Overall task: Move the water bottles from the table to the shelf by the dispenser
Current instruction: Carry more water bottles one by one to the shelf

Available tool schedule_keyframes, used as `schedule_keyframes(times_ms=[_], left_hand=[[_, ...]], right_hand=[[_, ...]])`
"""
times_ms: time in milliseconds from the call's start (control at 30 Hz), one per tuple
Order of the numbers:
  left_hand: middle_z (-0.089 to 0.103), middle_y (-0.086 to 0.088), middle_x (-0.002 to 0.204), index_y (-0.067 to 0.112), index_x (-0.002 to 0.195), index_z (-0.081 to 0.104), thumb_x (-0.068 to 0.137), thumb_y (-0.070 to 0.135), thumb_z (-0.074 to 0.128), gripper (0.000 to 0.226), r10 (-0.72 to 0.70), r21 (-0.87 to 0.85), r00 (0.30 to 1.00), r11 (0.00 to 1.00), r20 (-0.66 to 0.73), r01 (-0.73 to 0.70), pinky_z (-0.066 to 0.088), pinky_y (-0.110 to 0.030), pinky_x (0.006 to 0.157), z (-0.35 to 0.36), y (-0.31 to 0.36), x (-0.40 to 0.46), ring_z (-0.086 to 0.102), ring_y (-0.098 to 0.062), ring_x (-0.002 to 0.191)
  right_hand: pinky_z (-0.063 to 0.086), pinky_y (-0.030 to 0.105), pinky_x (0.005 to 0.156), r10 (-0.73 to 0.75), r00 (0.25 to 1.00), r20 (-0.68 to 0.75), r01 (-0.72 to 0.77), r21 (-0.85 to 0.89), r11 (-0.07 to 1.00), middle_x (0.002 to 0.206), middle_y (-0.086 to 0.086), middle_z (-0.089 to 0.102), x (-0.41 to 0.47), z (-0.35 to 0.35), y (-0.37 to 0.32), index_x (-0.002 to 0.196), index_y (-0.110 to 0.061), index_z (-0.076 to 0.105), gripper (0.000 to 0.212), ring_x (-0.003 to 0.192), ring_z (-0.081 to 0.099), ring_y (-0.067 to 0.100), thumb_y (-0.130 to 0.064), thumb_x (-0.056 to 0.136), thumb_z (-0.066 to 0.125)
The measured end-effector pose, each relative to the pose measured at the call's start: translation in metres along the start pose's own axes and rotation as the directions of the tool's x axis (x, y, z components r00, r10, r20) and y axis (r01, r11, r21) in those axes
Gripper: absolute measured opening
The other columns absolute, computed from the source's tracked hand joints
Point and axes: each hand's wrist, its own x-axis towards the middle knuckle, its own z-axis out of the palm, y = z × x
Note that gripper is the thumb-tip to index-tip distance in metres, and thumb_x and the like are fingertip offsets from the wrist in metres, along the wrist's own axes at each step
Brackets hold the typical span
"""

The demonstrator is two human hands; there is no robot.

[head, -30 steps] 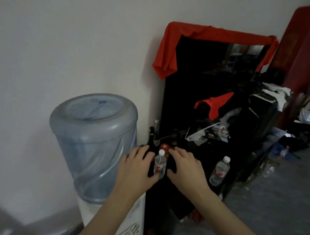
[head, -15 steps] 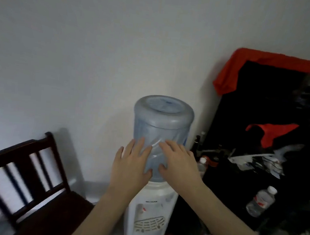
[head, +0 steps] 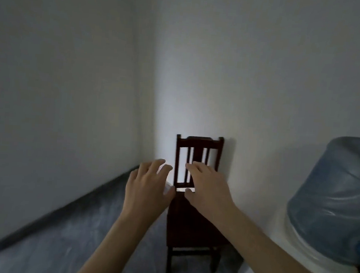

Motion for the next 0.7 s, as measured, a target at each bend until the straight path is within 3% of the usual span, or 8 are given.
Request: schedule_keyframes(times_ms=[133,333,467,533,633,700], left_hand=[[0.066,0.002,0.124,0.025,0.112,0.068,0.067,0.038,0.081,0.049,-0.234,0.136,0.972,0.962,-0.034,0.237,0.053,-0.040,0.079,-0.055,-0.077,-0.058,0.065,-0.026,0.108],[0.063,0.001,0.133,0.025,0.120,0.065,0.076,0.043,0.078,0.049,-0.542,0.250,0.827,0.789,-0.146,0.562,0.051,-0.042,0.090,-0.150,-0.180,-0.197,0.062,-0.026,0.117],[0.069,0.001,0.122,0.024,0.108,0.070,0.068,0.042,0.084,0.046,-0.701,0.320,0.672,0.596,-0.241,0.736,0.055,-0.042,0.082,-0.212,-0.229,-0.303,0.067,-0.028,0.105],[0.065,0.001,0.132,0.026,0.117,0.067,0.073,0.046,0.080,0.049,-0.769,0.345,0.583,0.489,-0.262,0.801,0.053,-0.044,0.088,-0.243,-0.241,-0.353,0.064,-0.028,0.115],[0.042,0.004,0.155,0.030,0.138,0.050,0.088,0.052,0.063,0.056,-0.846,0.378,0.451,0.333,-0.285,0.864,0.043,-0.043,0.104,-0.277,-0.252,-0.422,0.046,-0.025,0.136],[0.034,0.004,0.159,0.030,0.142,0.044,0.091,0.053,0.058,0.058,-0.889,0.372,0.339,0.216,-0.307,0.903,0.040,-0.041,0.108,-0.296,-0.256,-0.463,0.040,-0.024,0.140]], right_hand=[[0.038,0.040,0.104,-0.256,0.967,0.021,0.253,0.094,0.963,0.150,-0.002,0.041,0.010,0.009,-0.109,0.150,-0.023,0.033,0.064,0.132,0.043,0.022,-0.035,0.091,0.055],[0.038,0.042,0.108,-0.578,0.816,0.030,0.565,0.175,0.807,0.152,-0.002,0.040,-0.017,0.020,-0.297,0.151,-0.023,0.032,0.067,0.135,0.039,0.022,-0.033,0.089,0.057],[0.033,0.041,0.109,-0.776,0.629,0.043,0.748,0.237,0.620,0.155,-0.002,0.037,-0.075,0.028,-0.424,0.151,-0.025,0.031,0.067,0.139,0.037,0.022,-0.034,0.091,0.060],[0.033,0.042,0.110,-0.845,0.534,0.038,0.809,0.268,0.523,0.155,-0.002,0.037,-0.108,0.031,-0.479,0.151,-0.026,0.031,0.068,0.139,0.037,0.022,-0.034,0.090,0.060],[0.036,0.043,0.107,-0.915,0.402,0.040,0.862,0.320,0.393,0.154,-0.002,0.038,-0.158,0.035,-0.546,0.150,-0.027,0.032,0.068,0.137,0.040,0.024,-0.036,0.089,0.060],[0.038,0.044,0.106,-0.950,0.310,0.036,0.893,0.331,0.304,0.154,-0.001,0.038,-0.189,0.036,-0.583,0.149,-0.027,0.032,0.068,0.135,0.042,0.024,-0.038,0.089,0.060]])
